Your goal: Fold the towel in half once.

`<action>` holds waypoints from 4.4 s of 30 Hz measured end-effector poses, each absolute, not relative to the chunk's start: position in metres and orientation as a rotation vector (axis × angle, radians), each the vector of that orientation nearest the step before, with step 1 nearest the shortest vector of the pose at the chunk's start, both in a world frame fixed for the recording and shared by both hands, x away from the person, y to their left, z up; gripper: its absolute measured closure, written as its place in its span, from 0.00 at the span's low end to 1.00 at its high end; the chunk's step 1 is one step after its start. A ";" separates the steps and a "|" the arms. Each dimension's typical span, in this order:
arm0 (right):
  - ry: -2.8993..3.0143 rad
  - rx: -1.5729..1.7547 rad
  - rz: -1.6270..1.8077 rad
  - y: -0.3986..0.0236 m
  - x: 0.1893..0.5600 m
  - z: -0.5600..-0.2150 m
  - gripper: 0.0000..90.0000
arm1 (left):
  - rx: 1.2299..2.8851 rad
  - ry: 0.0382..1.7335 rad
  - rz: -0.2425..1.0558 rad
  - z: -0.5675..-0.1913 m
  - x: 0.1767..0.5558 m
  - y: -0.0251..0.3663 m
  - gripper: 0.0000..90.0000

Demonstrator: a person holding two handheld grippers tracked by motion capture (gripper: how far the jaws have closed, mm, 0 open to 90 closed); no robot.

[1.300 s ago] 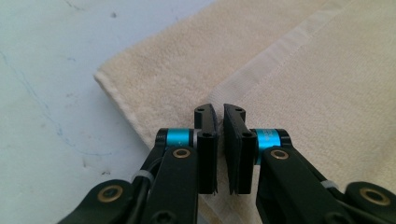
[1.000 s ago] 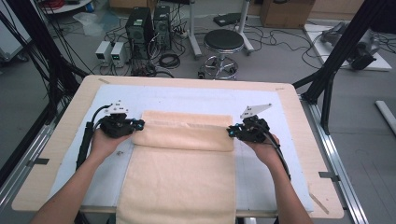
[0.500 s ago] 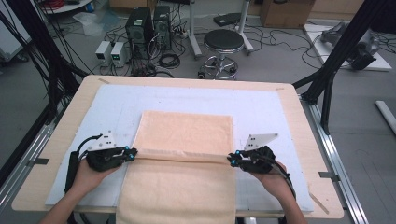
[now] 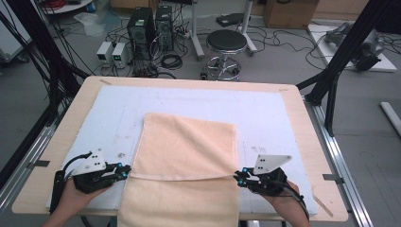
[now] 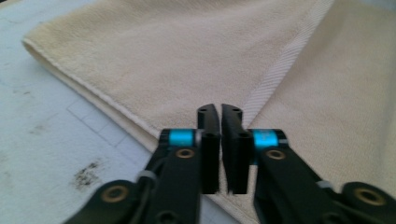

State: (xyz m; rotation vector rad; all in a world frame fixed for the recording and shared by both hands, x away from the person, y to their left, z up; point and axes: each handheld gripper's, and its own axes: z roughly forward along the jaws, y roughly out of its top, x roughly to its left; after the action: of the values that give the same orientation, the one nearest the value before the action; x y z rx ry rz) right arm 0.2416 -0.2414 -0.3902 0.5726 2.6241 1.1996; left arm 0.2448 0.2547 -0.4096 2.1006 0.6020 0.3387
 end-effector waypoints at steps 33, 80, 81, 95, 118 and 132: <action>2.661 0.461 1.309 -0.233 0.204 -0.378 0.90 | 2.157 0.516 0.321 -0.388 0.169 0.258 0.96; 2.697 0.912 1.191 -0.237 0.407 -0.438 0.87 | 2.018 1.032 0.323 -0.443 0.398 0.226 0.87; 2.710 0.876 1.186 -0.235 0.406 -0.438 0.90 | 2.017 1.039 0.329 -0.443 0.398 0.225 0.91; 2.501 0.978 1.071 -0.223 0.459 -0.400 0.92 | 1.927 1.133 0.527 -0.395 0.456 0.217 0.94; 2.499 0.816 1.096 -0.222 0.404 -0.388 0.46 | 2.009 0.857 0.393 -0.389 0.397 0.223 0.51; 2.558 0.747 1.176 -0.224 0.338 -0.392 0.36 | 2.050 0.757 0.364 -0.406 0.323 0.236 0.47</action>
State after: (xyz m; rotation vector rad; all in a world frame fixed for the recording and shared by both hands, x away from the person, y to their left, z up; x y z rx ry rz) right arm 0.3375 -0.2237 -0.3924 0.7473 2.5578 1.1764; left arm 0.3230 0.2364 -0.4064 2.0497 0.7573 0.3643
